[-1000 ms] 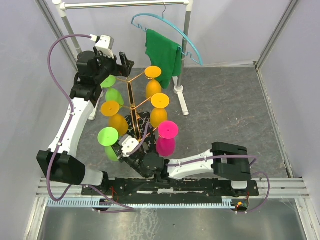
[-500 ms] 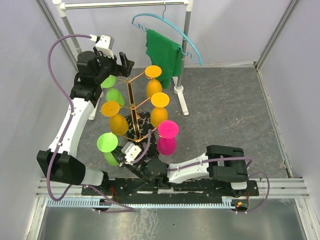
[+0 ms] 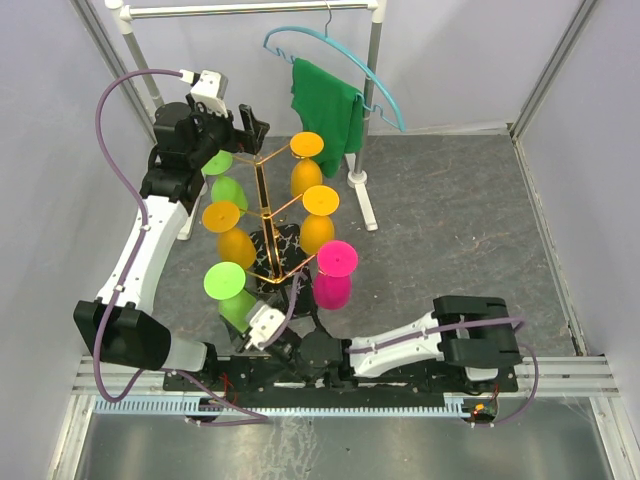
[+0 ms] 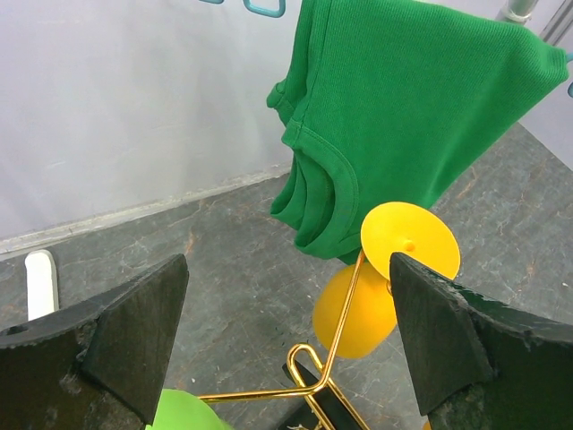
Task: Place the wine glass upside down on the wine glass rack
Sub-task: Turn the wine glass upside down at the wine rack.
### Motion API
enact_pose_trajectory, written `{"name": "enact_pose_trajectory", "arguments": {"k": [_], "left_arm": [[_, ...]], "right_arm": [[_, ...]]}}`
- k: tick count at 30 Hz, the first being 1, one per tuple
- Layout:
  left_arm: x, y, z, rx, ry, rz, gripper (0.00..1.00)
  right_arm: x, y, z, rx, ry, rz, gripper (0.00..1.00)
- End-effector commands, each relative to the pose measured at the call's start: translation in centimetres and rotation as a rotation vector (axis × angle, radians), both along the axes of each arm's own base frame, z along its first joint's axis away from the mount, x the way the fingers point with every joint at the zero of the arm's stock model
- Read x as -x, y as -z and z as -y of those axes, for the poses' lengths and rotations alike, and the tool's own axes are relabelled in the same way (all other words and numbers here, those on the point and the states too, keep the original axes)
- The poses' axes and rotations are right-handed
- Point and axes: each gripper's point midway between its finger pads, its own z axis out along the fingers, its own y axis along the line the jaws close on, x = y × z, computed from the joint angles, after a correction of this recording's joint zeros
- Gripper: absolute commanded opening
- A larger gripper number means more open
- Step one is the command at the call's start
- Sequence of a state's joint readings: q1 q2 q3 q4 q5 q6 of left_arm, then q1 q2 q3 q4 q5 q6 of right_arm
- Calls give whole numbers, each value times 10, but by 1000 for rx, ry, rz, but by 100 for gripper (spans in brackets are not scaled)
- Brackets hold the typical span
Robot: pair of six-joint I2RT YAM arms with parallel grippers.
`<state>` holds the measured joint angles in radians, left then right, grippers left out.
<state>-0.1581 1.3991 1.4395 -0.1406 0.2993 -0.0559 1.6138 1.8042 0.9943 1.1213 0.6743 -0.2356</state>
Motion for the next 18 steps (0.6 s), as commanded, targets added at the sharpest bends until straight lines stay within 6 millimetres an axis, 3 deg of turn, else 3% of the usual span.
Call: {"name": "enact_pose_trajectory", "arguments": {"k": [1,5,10,18], "left_arm": [[10,-33,0,54,6,63,99],[10,-39,-1,64,-4,48,99],[10,-48,4,90,21,20,99],[10,-52,-5,88,-43,-26,99]], "right_arm": [[18,-15,12,70,39,56,83],[37,-8,30,185,113,89,100],[48,-5,60,262,170,15,100],[67,-50,137,296,226,-118,100]]}}
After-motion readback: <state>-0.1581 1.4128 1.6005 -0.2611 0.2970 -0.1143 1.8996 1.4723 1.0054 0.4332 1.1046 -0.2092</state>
